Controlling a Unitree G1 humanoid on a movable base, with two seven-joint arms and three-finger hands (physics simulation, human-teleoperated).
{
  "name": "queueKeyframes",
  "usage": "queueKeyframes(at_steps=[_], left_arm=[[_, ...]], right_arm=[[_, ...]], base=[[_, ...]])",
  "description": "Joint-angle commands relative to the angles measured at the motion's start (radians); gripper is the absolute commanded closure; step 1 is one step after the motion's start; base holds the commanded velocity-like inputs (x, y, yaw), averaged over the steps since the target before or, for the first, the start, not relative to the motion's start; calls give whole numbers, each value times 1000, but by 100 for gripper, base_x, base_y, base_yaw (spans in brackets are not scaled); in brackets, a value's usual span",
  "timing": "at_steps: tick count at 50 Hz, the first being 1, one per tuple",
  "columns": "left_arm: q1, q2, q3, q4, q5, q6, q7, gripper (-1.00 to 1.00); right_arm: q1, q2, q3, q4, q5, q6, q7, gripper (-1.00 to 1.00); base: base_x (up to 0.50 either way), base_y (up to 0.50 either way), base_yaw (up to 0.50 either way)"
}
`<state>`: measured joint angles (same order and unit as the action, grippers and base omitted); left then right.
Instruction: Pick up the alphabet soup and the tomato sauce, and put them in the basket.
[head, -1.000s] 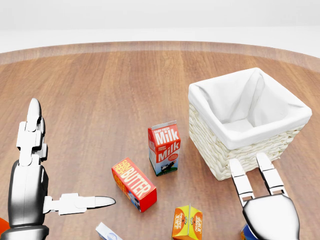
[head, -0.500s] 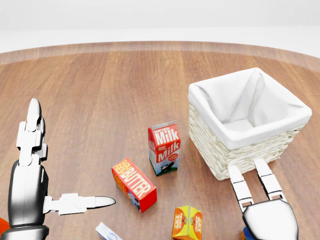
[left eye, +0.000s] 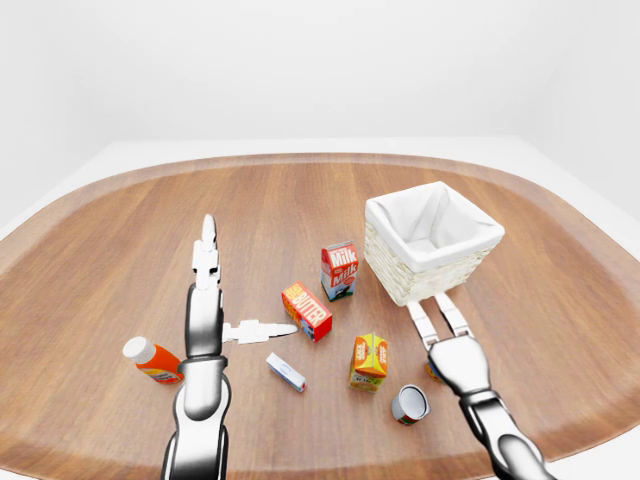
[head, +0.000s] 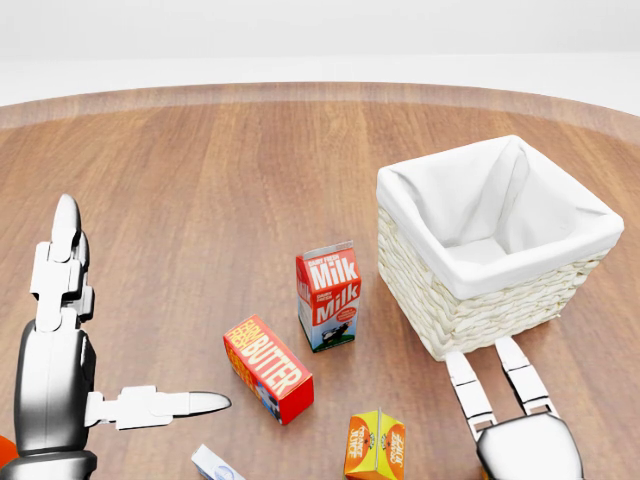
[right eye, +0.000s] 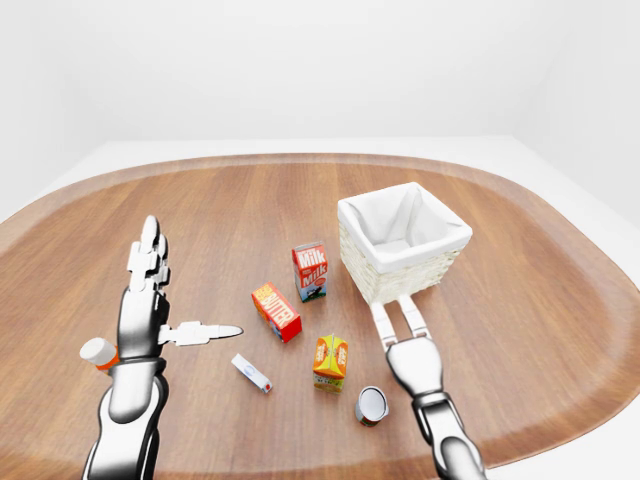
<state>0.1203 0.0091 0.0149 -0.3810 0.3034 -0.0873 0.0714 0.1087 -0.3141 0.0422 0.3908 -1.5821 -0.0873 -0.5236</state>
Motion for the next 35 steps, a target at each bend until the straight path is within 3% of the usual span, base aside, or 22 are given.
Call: queueKeyframes(at_steps=[1,35], left_arm=[[2,0,-1,-6,1,0,-1,-100],[1,1,0,-1,3,0,-2,-100]], right_arm=[[-30,-4,25,84,-11,0,0,-100],[-112,-35,30,239,14,0,0,-100]], base=[[0,0,0],[0,0,0]])
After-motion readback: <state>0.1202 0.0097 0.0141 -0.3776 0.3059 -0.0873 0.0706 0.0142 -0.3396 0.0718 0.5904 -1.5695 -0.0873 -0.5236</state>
